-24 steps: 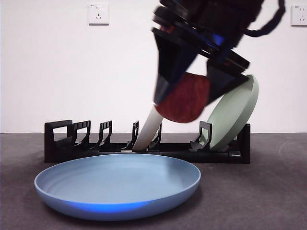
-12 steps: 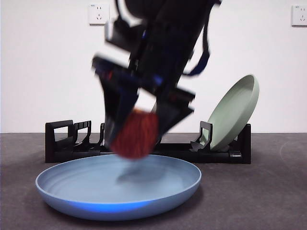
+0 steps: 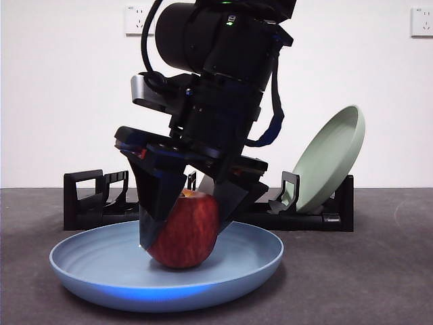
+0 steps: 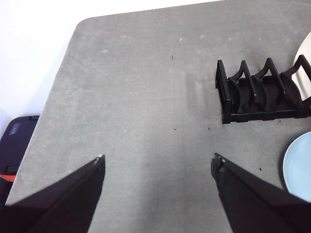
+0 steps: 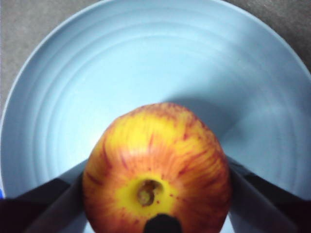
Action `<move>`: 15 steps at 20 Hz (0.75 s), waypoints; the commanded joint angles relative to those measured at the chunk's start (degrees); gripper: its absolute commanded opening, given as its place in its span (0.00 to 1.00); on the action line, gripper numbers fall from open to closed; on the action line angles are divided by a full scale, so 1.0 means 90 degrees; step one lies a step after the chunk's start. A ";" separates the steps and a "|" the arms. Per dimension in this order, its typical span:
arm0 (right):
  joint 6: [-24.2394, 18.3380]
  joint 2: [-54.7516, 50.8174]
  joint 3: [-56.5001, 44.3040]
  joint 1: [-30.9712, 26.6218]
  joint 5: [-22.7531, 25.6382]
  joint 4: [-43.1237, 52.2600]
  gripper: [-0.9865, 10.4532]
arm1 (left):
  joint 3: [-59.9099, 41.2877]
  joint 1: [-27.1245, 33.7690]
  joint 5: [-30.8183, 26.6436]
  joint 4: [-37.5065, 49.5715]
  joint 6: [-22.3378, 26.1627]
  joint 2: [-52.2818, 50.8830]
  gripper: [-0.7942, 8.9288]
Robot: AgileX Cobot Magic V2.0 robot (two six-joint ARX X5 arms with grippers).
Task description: Take the blue plate from the plate rack,put the plate on the table,take the apple from the table,put the apple in the plate
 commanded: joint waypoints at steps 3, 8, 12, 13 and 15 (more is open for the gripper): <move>0.0100 -0.0041 0.0058 0.0044 0.0012 0.0012 0.56 | -0.0046 -0.0010 0.0294 -0.0333 0.0126 -0.0019 0.46; 0.0151 -0.0612 0.0168 0.0036 0.0019 -0.0080 0.55 | -0.0046 -0.0163 0.0886 -0.0240 0.0403 -0.0015 0.46; 0.0163 -0.1377 0.0187 0.0032 0.0027 -0.0083 0.55 | -0.0046 -0.0316 0.1838 0.0447 0.1047 -0.0015 0.46; 0.0163 -0.1598 0.0187 0.0029 0.0027 -0.0095 0.55 | -0.0046 -0.0347 0.2166 0.0721 0.1277 -0.0012 0.46; 0.0163 -0.2035 0.0187 -0.0002 0.0019 -0.0187 0.54 | -0.0046 -0.0396 0.2788 0.1275 0.1705 0.0056 0.46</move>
